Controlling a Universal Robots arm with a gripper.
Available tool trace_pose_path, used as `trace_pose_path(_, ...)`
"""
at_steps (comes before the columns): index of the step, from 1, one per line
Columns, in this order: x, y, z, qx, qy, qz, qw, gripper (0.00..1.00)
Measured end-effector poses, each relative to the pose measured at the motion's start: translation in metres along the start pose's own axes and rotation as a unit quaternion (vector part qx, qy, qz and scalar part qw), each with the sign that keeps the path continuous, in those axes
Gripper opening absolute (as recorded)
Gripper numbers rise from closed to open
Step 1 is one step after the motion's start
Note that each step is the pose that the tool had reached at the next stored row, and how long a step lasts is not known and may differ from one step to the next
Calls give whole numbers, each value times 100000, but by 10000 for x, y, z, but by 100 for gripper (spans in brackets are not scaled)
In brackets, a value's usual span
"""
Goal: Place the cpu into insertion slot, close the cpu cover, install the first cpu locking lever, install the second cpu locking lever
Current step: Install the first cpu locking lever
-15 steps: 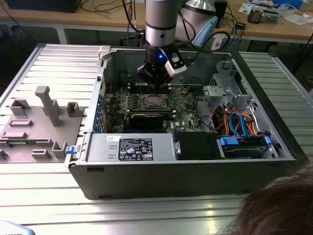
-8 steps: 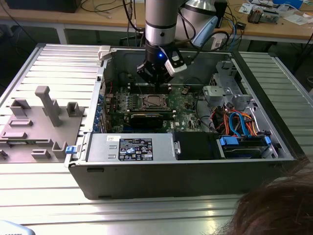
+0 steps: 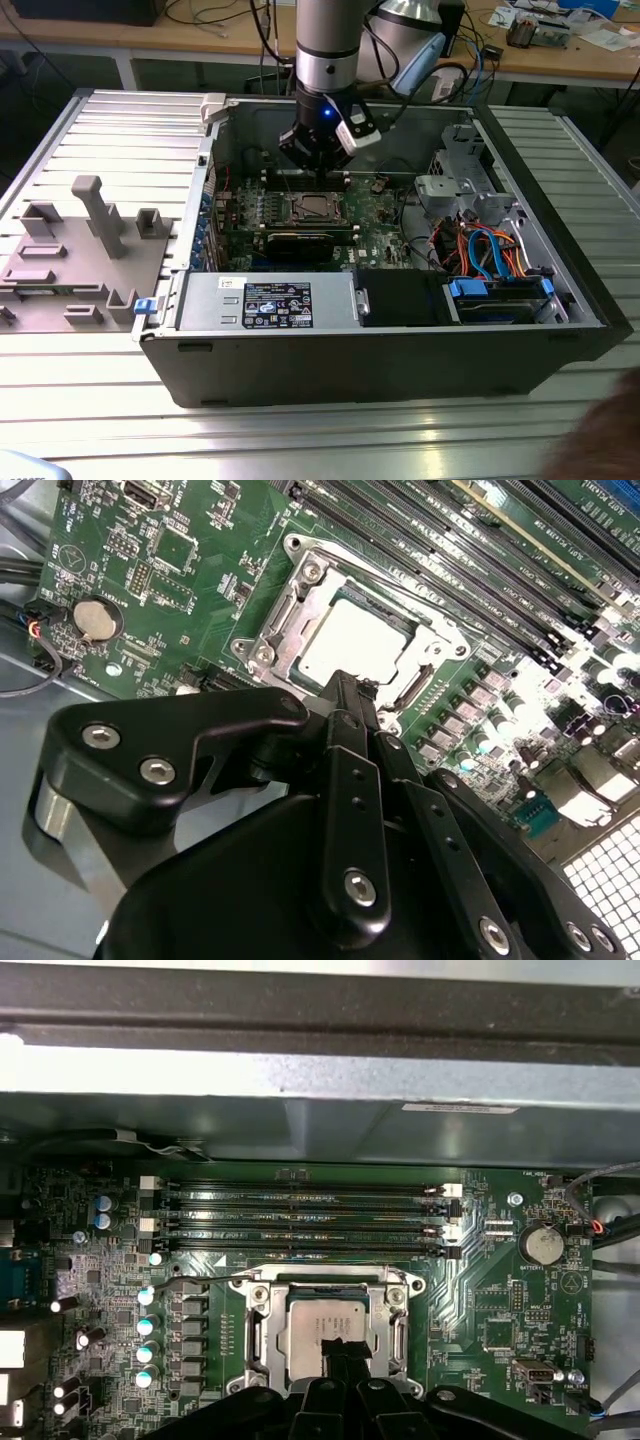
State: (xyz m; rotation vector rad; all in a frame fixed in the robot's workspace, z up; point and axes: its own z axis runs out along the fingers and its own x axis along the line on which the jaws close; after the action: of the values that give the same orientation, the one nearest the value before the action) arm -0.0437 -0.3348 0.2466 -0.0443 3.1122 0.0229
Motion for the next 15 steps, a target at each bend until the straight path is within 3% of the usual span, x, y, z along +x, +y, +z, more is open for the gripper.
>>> trace_pose_path(7, 110, 9, -3, -4, -40, -3, 100000, 11)
trace_pose_path(13, 275, 19, -7, 0, -136, 15, 100000, 11)
trace_pose_path(15, 362, 25, -10, 3, -176, 24, 100000, 11)
